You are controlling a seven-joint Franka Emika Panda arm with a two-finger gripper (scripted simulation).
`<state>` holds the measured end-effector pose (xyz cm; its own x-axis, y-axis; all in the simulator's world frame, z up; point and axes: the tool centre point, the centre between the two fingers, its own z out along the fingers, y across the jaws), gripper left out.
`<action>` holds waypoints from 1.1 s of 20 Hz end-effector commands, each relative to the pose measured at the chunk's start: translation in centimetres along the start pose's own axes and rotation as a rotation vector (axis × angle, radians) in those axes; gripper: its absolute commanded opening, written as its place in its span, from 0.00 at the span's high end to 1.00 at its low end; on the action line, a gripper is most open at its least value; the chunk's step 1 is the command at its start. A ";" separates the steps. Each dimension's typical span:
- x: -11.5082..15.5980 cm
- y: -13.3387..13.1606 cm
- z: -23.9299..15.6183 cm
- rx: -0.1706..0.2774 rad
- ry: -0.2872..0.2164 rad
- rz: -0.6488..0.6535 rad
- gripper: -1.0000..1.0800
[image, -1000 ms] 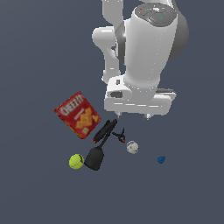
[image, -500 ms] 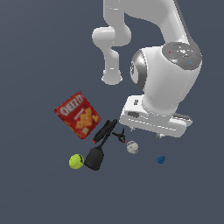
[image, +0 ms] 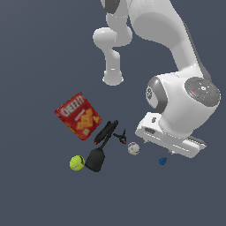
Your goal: Pick up a designated object from a clutter of objects.
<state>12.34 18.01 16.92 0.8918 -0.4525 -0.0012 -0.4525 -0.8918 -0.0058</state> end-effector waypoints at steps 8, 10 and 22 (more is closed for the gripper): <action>-1.0 -4.5 5.2 -0.004 0.001 0.145 0.04; -1.2 -5.0 6.0 -0.004 0.001 0.165 0.04; -1.7 -6.3 7.7 -0.006 0.001 0.206 0.04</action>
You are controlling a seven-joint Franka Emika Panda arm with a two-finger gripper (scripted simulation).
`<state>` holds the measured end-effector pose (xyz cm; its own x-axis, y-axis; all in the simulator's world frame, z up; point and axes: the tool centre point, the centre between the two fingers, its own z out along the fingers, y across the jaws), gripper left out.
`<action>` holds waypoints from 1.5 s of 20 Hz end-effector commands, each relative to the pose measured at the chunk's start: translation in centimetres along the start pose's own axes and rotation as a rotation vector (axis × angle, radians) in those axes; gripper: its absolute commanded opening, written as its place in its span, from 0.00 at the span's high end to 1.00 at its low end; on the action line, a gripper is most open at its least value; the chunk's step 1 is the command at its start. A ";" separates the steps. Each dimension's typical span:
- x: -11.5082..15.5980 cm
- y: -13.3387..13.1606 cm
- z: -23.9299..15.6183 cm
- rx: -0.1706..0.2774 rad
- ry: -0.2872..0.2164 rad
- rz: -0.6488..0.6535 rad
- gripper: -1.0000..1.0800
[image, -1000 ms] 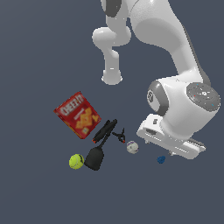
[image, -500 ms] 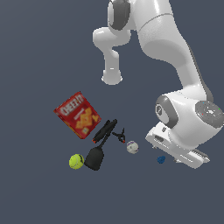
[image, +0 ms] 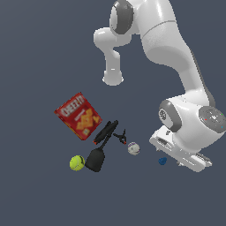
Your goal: Pick up a designated object from a clutter of objects.
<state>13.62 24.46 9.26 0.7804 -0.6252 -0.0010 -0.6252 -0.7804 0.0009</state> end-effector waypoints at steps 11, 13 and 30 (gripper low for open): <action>0.0 0.1 4.6 0.001 0.001 0.004 0.04; 0.0 0.1 5.1 0.001 0.001 0.004 0.04; 0.1 0.0 5.0 0.001 0.001 0.004 1.00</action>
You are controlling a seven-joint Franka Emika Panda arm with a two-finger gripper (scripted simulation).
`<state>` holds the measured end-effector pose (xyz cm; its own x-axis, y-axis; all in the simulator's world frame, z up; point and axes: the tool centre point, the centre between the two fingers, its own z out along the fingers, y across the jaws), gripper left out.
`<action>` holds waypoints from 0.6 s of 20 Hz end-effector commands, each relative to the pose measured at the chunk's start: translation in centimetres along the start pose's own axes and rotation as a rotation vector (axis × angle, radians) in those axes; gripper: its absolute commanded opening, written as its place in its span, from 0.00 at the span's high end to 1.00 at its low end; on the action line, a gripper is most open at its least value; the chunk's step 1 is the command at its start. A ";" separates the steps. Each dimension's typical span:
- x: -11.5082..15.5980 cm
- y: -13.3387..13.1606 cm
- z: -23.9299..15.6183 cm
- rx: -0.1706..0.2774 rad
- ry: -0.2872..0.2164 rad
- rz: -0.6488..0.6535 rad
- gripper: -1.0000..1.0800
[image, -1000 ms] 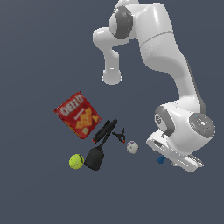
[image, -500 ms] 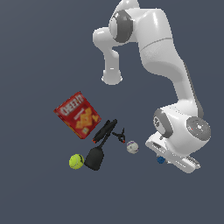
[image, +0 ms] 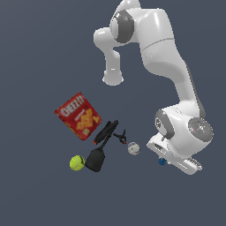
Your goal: Pick up a designated object from a clutter of objects.
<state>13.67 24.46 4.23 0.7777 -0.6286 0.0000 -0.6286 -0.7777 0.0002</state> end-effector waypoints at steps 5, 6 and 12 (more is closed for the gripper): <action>-0.1 0.2 -0.9 0.000 0.000 0.000 1.00; -0.1 0.3 -1.2 0.000 0.000 0.000 1.00; -0.5 0.9 -4.2 0.000 0.000 0.000 1.00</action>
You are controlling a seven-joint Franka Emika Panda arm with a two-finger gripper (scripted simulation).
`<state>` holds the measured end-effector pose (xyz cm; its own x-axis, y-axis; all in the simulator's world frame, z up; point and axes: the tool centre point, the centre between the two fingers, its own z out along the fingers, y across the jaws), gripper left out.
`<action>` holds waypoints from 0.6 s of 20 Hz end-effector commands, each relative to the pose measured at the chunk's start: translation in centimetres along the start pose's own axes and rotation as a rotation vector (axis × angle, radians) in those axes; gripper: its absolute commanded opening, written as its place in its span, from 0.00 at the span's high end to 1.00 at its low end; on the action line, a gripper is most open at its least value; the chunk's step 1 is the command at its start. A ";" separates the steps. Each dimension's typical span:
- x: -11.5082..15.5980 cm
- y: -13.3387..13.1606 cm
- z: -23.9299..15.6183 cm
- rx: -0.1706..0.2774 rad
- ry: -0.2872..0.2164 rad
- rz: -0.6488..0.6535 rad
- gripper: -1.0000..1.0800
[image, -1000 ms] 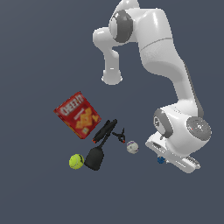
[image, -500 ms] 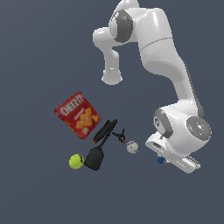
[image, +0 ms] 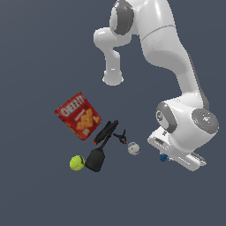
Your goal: Pick up a designated object from a clutter of objects.
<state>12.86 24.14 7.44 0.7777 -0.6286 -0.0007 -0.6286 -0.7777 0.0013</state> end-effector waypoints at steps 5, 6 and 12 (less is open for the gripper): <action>-0.6 1.1 -5.1 0.001 0.001 0.000 1.00; -0.7 1.3 -6.1 0.001 0.001 0.000 1.00; -1.6 2.8 -12.9 0.001 0.001 0.000 1.00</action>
<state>10.35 23.15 18.61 0.7777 -0.6286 0.0000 -0.6286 -0.7777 0.0002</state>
